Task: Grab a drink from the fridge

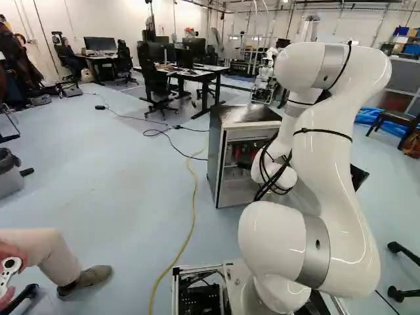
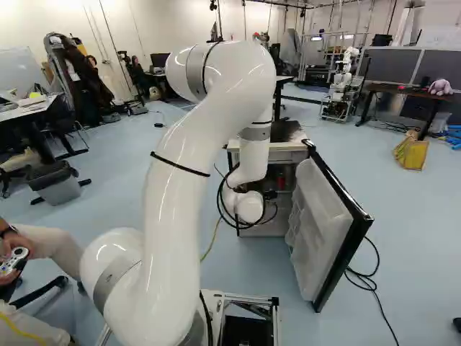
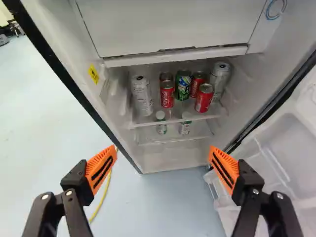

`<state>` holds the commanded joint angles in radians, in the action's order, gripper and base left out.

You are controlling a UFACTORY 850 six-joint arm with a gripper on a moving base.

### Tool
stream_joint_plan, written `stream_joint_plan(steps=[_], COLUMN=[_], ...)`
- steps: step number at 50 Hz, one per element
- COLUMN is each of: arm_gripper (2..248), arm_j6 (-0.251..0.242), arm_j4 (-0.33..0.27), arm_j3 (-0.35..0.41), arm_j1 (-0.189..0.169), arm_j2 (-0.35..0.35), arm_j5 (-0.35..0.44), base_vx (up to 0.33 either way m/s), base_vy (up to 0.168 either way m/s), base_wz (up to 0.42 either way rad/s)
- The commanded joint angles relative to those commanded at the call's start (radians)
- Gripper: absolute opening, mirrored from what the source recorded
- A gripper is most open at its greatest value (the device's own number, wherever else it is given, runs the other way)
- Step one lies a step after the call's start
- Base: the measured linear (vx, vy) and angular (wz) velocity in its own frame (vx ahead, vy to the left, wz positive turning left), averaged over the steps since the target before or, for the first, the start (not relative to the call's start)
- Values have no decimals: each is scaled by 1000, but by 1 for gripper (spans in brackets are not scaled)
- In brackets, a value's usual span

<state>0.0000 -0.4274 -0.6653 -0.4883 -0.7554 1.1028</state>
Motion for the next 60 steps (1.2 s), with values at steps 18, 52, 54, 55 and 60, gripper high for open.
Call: stream_joint_plan(steps=[18,52,54,55,60], arm_gripper=[247,247,247,247,247], arm_j6=[0,0,0,0,0], arm_j4=[0,41,48,51,68], arm_j3=[-42,-117,-122,-124,-136], arm_j1=[-9,24,27,29,36], arm_j2=[-25,-68,-70,-72,-78], arm_j5=[0,0,0,0,0], base_vx=[0,0,0,0,0], base_vy=[0,0,0,0,0], base_wz=[0,0,0,0,0])
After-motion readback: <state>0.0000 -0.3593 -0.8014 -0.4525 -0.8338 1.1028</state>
